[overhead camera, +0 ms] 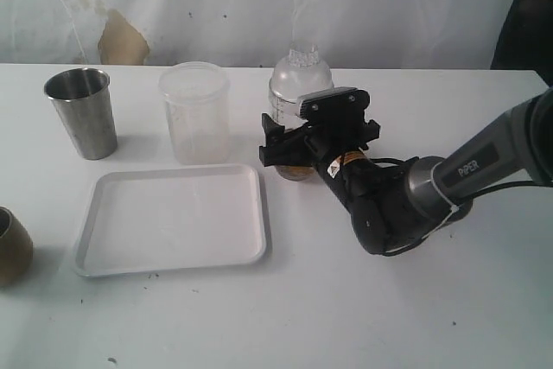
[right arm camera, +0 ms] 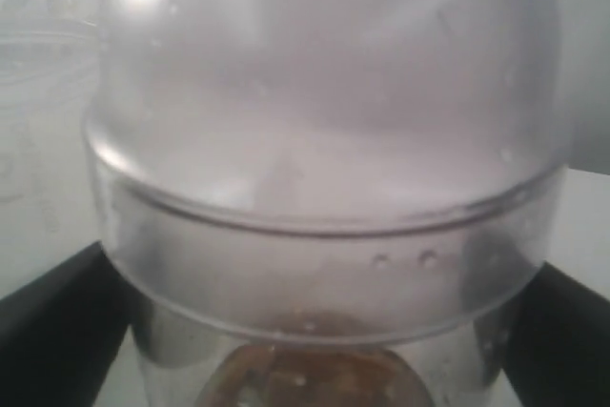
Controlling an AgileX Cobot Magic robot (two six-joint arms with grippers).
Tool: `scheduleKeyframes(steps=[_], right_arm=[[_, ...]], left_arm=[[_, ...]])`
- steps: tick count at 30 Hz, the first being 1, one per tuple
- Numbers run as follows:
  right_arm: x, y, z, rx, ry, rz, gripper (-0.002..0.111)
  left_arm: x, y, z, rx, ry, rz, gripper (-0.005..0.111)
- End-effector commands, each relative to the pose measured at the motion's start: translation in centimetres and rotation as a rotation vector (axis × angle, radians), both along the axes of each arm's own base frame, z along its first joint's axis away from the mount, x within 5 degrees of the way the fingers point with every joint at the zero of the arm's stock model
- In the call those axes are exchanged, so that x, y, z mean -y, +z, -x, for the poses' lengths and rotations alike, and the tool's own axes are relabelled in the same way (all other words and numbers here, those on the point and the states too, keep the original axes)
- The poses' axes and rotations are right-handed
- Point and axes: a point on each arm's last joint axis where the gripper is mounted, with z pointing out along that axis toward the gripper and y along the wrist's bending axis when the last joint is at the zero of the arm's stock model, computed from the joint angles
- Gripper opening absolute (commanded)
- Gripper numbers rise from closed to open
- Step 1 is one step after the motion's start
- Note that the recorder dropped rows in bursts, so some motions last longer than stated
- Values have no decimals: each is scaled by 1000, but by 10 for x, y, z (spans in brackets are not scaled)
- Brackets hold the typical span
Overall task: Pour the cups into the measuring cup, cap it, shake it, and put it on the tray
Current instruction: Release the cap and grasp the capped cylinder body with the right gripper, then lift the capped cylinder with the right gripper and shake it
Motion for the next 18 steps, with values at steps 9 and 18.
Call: scheduleKeyframes(steps=[9,18], right_arm=[[-5,-2,-14,15,-28,-9,85],[-1,-5,-13,-10,-62,30,0]], left_arm=[[0,-1,0,3,-6,-5,1],[0,-1,0,3,-6,-5,1]])
